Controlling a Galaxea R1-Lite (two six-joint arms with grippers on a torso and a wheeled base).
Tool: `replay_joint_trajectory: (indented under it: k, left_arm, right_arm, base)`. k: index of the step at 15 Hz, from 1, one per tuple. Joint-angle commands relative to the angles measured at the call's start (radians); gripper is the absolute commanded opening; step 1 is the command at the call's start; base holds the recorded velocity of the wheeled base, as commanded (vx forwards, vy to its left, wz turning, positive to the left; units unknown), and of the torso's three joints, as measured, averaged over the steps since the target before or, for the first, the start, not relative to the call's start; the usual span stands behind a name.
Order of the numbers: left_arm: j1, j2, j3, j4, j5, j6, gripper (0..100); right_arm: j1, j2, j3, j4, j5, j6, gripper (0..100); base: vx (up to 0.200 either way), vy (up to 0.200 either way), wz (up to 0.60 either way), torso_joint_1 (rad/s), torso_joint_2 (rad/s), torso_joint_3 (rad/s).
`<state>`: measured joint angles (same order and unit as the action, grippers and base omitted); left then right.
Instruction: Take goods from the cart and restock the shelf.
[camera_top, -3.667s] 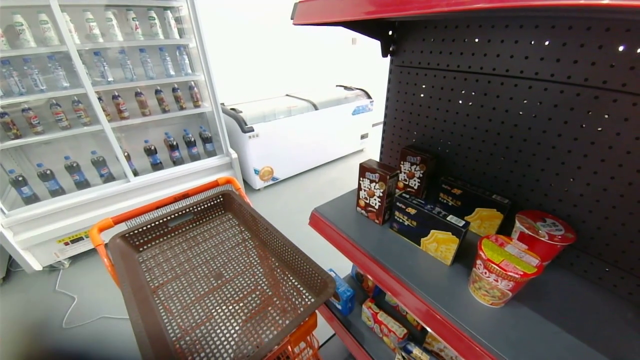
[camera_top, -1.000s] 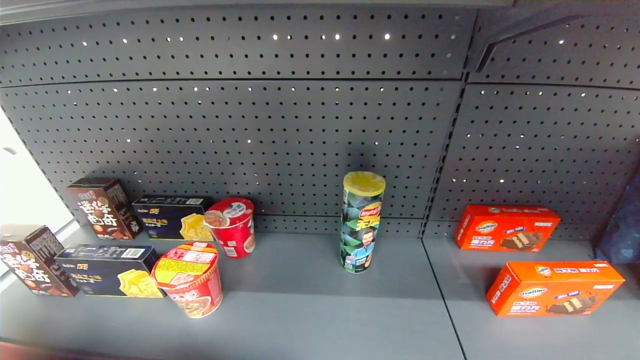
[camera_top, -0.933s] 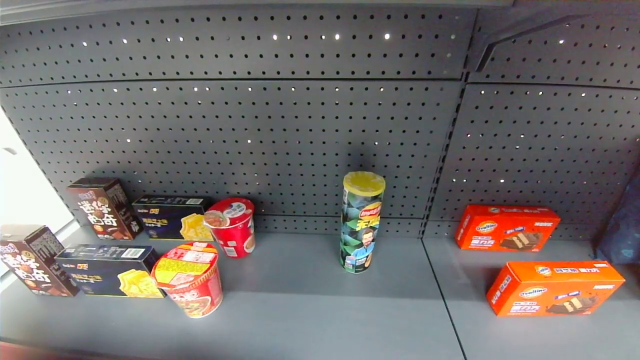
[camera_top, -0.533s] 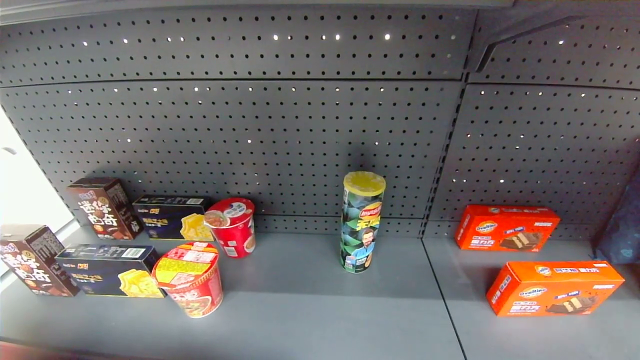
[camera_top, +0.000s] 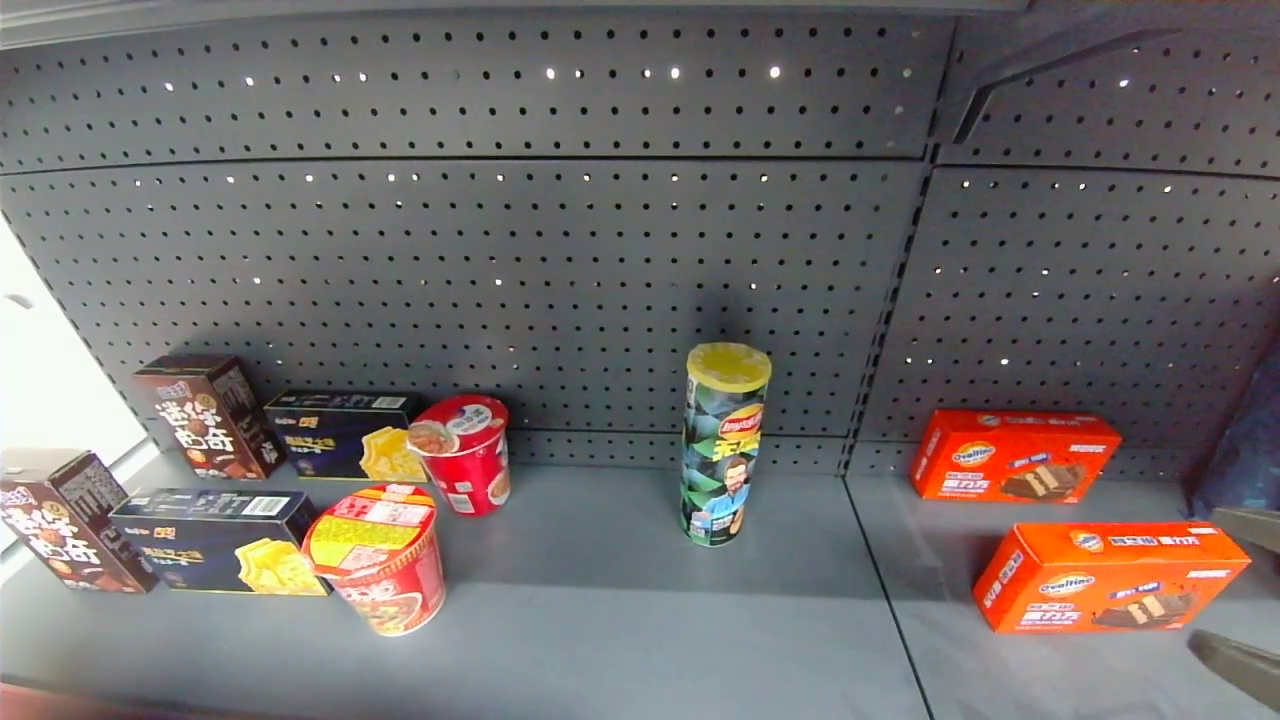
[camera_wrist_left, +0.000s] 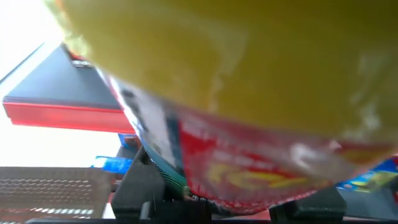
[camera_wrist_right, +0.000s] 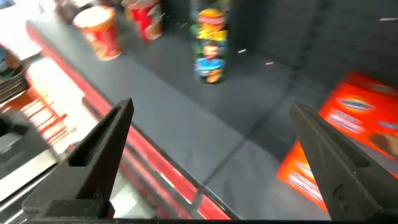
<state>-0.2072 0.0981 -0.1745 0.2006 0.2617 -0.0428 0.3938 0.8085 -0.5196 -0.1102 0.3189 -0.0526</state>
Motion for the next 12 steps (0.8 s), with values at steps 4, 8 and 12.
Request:
replay_joint_trajectory:
  k: [4, 8, 12]
  left_arm:
    - [0.000, 0.003, 0.003, -0.001, -0.050, -0.017, 0]
    - [0.000, 0.003, -0.010, -0.003, -0.075, -0.019, 0]
    - [0.000, 0.003, 0.006, -0.001, -0.073, -0.019, 0]
  right_arm:
    - [0.094, 0.405, -0.096, -0.151, 0.083, -0.016, 100]
    - [0.119, 0.620, -0.191, -0.175, 0.091, -0.059, 100]
    - [0.188, 0.799, -0.234, -0.194, -0.063, -0.096, 100]
  base:
    - [0.000, 0.000, 0.00, 0.000, 0.00, 0.000]
    - [0.000, 0.000, 0.00, 0.000, 0.00, 0.000]
    - [0.000, 0.000, 0.00, 0.000, 0.00, 0.000]
